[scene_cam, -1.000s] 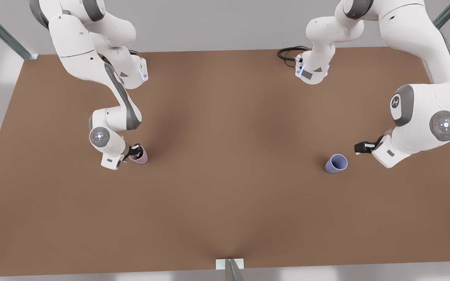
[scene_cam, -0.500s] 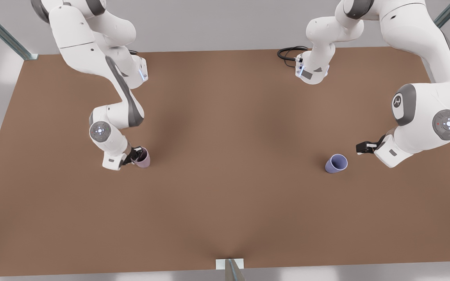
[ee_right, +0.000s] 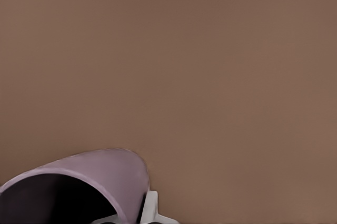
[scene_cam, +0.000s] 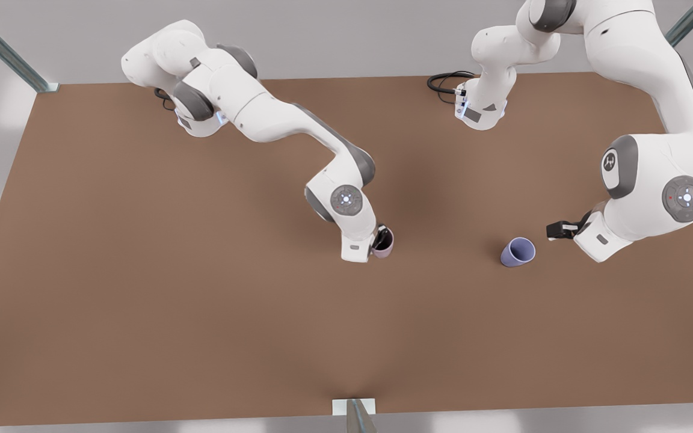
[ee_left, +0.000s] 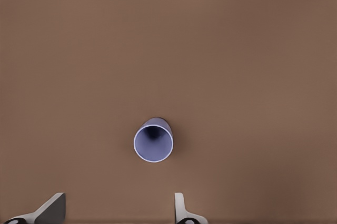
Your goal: Stack the cups, with the pink cup at the bottom and the purple cup at the top
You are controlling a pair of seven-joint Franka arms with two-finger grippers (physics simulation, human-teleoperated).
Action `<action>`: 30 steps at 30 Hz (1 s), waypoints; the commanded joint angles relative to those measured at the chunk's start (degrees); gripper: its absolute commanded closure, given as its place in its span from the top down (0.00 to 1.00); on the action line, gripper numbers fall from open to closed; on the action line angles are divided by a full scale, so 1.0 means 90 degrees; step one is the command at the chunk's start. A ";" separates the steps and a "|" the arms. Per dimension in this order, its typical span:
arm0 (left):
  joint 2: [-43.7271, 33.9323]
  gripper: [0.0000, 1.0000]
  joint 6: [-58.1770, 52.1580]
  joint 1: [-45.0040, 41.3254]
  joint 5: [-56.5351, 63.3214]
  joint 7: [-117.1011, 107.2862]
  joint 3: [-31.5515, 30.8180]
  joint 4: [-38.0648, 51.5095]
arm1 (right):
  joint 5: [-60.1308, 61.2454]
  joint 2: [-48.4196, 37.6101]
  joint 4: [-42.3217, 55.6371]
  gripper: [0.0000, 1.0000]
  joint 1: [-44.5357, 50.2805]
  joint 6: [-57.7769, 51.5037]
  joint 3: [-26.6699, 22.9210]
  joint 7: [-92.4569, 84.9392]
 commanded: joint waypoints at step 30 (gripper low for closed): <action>0.0350 1.00 0.4688 0.0020 -0.0304 0.0683 0.0664 -0.3599 | -0.0151 -0.4785 -0.3390 1.00 -0.3012 -0.1563 -0.0135 0.2173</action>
